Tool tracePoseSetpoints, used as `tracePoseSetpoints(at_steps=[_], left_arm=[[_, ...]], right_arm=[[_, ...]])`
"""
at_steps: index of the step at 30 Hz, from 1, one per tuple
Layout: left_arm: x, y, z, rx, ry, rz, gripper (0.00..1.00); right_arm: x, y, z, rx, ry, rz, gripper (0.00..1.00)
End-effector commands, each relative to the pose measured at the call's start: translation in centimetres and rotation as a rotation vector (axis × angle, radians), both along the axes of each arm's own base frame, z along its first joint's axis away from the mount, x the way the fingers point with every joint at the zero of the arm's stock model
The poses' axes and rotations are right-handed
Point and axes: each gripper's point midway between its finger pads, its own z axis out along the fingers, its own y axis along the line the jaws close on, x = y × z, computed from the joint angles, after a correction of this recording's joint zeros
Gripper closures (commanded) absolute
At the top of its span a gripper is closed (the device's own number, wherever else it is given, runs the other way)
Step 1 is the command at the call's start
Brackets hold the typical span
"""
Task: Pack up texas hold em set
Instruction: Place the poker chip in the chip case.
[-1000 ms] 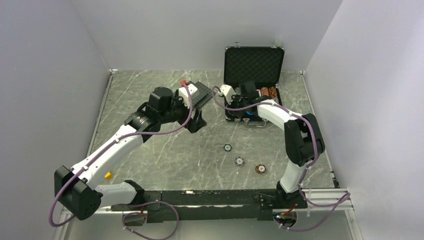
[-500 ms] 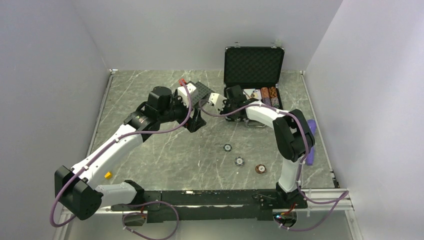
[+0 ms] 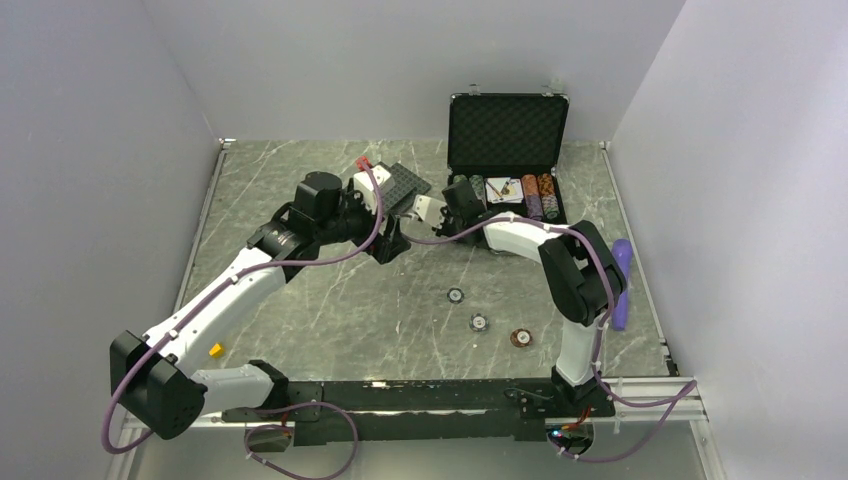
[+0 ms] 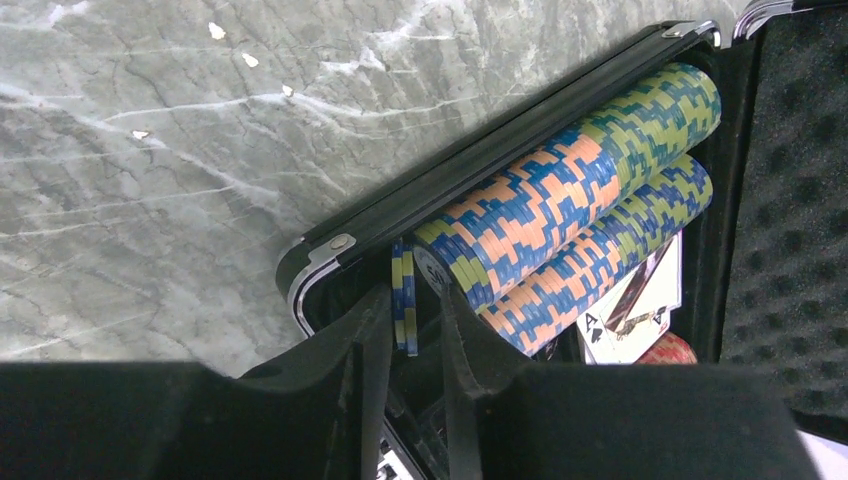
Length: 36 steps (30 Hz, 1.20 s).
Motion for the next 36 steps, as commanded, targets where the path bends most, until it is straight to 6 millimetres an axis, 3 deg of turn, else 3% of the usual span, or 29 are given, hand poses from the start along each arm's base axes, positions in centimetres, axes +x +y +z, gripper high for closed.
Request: tracePoseSetpoints(at_steps=[1, 8, 21, 36], left_arm=[[0.4, -0.8, 1.0, -0.048, -0.015, -0.014, 0.01], [0.5, -0.7, 0.7, -0.043, -0.006, -0.008, 0.01], [0.8, -0.7, 0.4, -0.041, 0.003, -0.003, 0.0], [0.8, -0.7, 0.3, -0.04, 0.011, -0.006, 0.01]], right_arm=[[1.9, -0.1, 1.9, -0.027, -0.115, -0.033, 0.69], [1.5, -0.1, 2.9, -0.023, -0.161, -0.035, 0.62], [1.3, -0.7, 4.5, -0.01, -0.247, -0.057, 0.6], [1.8, 0.4, 3.5, 0.011, -0.216, -0.028, 0.57]])
